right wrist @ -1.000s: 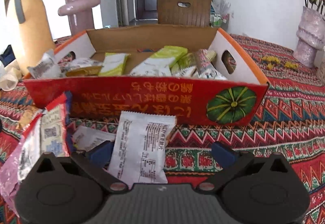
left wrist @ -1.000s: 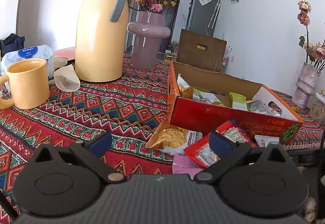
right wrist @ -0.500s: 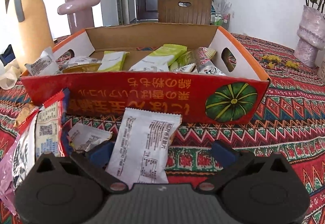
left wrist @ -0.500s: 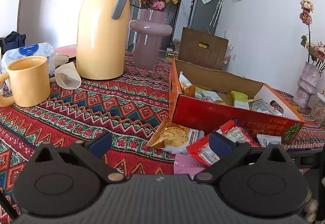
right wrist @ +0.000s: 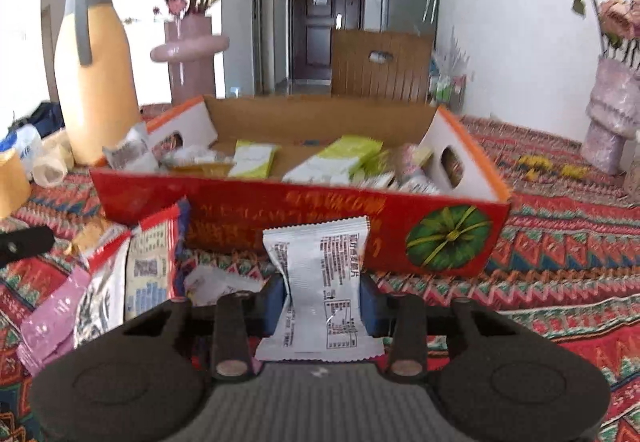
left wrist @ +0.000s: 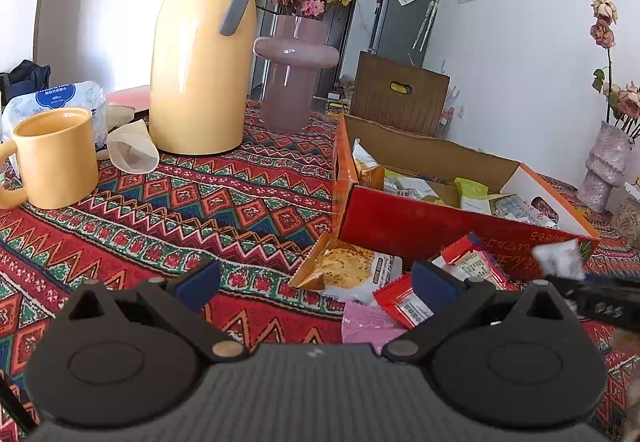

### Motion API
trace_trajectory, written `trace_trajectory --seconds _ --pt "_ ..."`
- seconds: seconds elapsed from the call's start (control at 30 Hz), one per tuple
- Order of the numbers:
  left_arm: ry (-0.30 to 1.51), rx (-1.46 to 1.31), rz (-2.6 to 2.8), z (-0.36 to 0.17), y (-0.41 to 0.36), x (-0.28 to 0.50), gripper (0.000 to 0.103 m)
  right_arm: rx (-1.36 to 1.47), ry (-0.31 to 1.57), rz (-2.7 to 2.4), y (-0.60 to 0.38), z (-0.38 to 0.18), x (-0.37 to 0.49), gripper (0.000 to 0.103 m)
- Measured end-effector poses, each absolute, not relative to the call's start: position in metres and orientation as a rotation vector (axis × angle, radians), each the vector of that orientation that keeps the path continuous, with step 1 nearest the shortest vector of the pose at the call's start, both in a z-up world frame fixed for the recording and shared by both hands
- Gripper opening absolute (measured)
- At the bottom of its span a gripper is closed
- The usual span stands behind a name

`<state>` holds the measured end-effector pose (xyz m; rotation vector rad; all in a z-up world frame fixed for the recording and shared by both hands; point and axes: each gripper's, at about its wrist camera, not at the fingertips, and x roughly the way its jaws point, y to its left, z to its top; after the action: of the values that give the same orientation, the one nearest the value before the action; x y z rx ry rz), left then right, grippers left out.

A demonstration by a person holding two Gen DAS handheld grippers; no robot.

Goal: Organize snacks
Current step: 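Grasp the white printed packet with the right tool, then grasp the pink packet with the left tool while the right tool holds its packet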

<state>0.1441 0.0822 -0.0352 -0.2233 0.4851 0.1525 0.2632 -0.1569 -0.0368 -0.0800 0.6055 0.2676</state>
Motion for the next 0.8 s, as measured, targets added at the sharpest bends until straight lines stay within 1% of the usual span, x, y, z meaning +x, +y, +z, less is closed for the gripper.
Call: trace_trajectory --seconds 0.17,0.33,0.8 --pt "0.485 -0.224 0.152 -0.035 0.082 0.144 0.103 -0.061 0.502 0.233 -0.180 -0.024 0.243 0.038" --pt "0.489 -0.221 0.153 -0.036 0.082 0.145 0.103 -0.056 0.437 0.193 -0.204 -0.023 0.220 0.038" --pt "0.504 -0.198 0.166 -0.038 0.078 0.147 0.103 0.016 0.389 0.173 -0.223 -0.040 0.214 0.038"
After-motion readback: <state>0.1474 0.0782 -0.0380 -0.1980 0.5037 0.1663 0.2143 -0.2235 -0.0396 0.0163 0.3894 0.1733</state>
